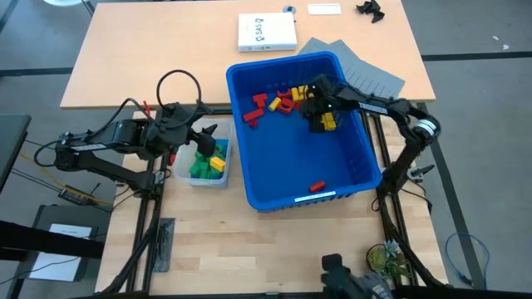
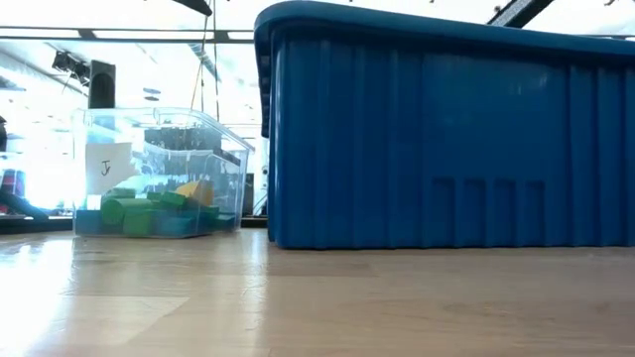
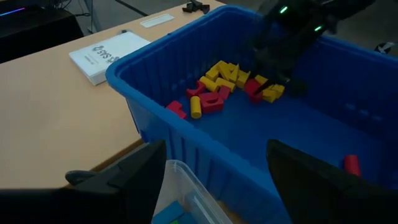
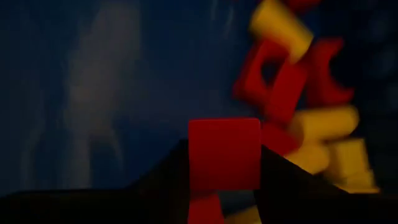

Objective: Sort blocks
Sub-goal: Put the red block into the transparent bin

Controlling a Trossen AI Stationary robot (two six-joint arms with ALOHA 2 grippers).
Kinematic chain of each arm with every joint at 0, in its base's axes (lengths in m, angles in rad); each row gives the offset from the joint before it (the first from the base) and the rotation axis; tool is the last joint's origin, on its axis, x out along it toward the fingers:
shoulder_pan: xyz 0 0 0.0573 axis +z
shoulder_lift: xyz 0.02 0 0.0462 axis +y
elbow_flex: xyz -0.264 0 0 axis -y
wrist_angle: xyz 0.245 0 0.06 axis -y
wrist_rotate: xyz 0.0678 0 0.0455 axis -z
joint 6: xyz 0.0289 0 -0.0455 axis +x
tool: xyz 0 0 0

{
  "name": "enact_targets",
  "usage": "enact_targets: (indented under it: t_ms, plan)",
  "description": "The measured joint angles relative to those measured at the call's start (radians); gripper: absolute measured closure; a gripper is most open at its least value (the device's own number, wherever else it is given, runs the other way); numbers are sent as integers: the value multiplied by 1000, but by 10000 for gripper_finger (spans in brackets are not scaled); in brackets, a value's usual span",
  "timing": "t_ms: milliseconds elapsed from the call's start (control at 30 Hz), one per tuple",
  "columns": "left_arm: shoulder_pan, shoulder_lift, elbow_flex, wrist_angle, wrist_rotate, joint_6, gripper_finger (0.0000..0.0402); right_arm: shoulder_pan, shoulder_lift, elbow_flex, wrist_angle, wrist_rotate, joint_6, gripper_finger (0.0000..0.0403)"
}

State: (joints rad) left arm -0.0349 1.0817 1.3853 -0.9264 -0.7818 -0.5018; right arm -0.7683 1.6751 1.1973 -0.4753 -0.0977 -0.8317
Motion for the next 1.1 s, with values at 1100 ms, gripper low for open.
enact_targets:
  t_ms: [1100]
  plan:
    - [0, 0, 0, 12, 0, 0, 115, 522, 325, 487, 532, -192, 774, 276]
